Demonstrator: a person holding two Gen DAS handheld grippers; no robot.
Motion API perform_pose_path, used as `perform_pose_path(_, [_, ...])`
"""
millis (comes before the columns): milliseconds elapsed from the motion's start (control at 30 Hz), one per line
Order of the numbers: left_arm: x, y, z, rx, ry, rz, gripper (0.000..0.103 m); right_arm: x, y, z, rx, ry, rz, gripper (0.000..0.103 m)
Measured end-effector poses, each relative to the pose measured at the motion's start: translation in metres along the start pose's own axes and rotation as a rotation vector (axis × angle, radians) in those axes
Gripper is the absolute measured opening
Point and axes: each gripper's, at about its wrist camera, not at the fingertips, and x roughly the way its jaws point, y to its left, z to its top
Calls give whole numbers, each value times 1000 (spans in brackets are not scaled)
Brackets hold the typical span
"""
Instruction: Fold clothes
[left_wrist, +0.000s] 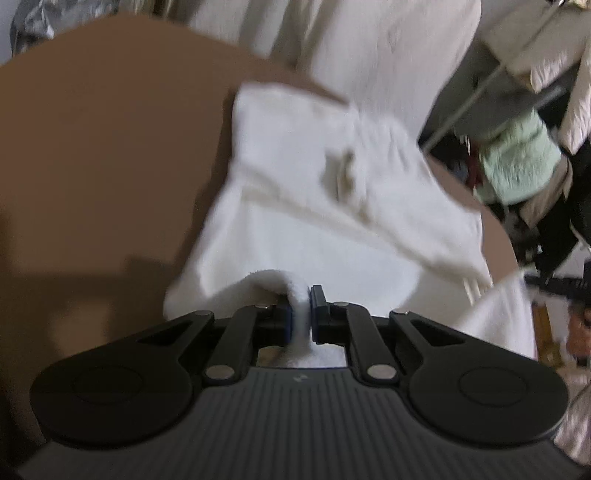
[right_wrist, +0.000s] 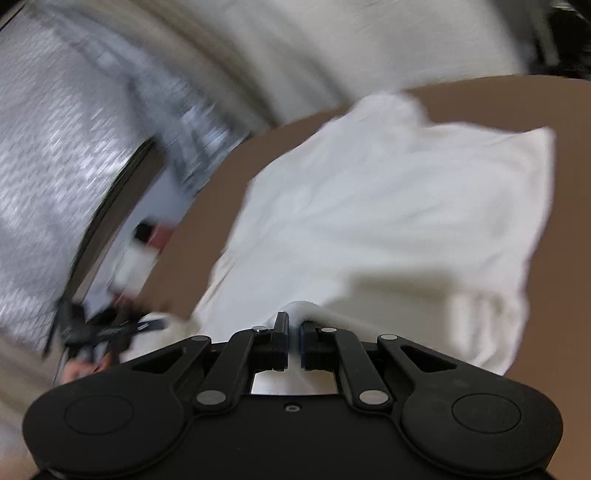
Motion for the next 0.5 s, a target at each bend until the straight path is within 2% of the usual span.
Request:
perform_pose_path(67, [22, 0, 7, -4, -7, 38, 8, 9, -19, 6, 39, -24, -56, 8])
perform_pose_path(133, [52, 6, 6, -29, 14, 60, 8, 24, -39, 3, 87, -6, -55, 8])
perform_pose_path(200, [77, 17, -8, -75, 34, 51, 8, 39, -58, -5, 158, 18, -78, 9])
perform_pose_path(233, [83, 24, -18, -104, 41, 43, 8, 41, -65, -10, 207, 22, -83, 13])
perform_pose_path(333, [83, 39, -25, -154, 28, 10, 9, 32, -78, -23, 302, -33, -16, 19])
perform_pose_path(400, [74, 44, -22, -156, 24, -1, 9, 29, -79, -29, 323, -51, 13, 41])
perform_pose_path(500, [69, 44, -22, -152, 24, -4, 9, 23, -69, -36, 321, -33, 19, 42])
